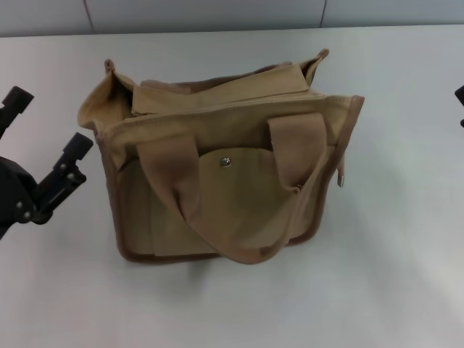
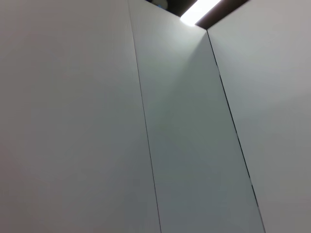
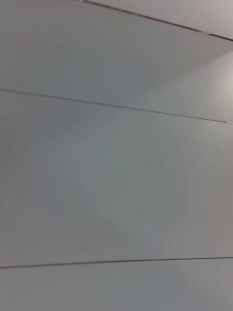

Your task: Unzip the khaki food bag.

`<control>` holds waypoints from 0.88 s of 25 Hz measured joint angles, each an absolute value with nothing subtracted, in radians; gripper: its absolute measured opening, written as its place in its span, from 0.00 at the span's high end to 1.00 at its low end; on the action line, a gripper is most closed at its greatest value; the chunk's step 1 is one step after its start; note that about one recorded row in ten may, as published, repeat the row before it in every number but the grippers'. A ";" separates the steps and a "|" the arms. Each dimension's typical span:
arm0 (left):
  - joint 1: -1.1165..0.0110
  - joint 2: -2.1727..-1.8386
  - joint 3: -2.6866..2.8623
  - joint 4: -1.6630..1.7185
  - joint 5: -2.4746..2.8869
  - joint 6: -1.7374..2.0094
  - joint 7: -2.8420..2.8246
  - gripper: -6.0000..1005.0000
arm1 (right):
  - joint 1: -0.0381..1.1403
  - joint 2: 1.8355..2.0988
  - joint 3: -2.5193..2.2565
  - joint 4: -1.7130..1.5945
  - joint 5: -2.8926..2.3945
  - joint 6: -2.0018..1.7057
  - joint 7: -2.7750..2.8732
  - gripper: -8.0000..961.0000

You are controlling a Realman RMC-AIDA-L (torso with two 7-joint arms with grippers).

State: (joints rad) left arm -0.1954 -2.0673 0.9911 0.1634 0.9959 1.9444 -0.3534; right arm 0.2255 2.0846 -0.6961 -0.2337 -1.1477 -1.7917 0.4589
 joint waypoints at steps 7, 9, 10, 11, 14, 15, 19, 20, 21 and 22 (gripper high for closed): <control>-0.209 -2.031 1.090 0.281 1.120 1.951 -0.565 0.17 | 0.211 2.077 -0.718 -0.338 -1.290 -1.895 0.617 0.20; -0.232 -2.014 1.135 0.315 1.201 1.950 -0.642 0.17 | 0.205 2.079 -0.719 -0.437 -1.412 -1.907 0.753 0.20; -0.242 -2.008 1.150 0.324 1.232 1.950 -0.665 0.17 | 0.208 2.080 -0.722 -0.532 -1.557 -1.918 0.860 0.19; -0.256 -2.002 1.164 0.329 1.268 1.949 -0.696 0.17 | 0.208 2.080 -0.722 -0.532 -1.557 -1.918 0.860 0.19; -0.293 -1.997 1.180 0.329 1.376 1.942 -0.756 0.17 | 0.234 2.081 -0.731 -0.601 -1.792 -1.947 0.911 0.18; -0.305 -2.007 1.179 0.334 1.443 1.934 -0.767 0.17 | 0.251 2.082 -0.733 -0.606 -1.865 -1.952 0.912 0.18; -0.307 -2.017 1.171 0.337 1.481 1.908 -0.771 0.17 | 0.264 2.083 -0.738 -0.600 -1.900 -1.948 0.912 0.15; -0.307 -2.019 1.171 0.338 1.483 1.894 -0.772 0.17 | 0.269 2.084 -0.741 -0.595 -1.900 -1.944 0.912 0.14; -0.306 -2.020 1.171 0.338 1.484 1.885 -0.772 0.17 | 0.269 2.084 -0.741 -0.595 -1.900 -1.944 0.912 0.13; -0.305 -2.021 1.171 0.338 1.484 1.874 -0.772 0.17 | 0.272 2.084 -0.741 -0.593 -1.899 -1.943 0.912 0.12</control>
State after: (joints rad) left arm -0.3047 -2.0206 1.1706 0.3377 1.4839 1.8739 -0.7721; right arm 0.2719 2.0845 -0.7407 -0.5925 -1.8988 -1.9428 0.9119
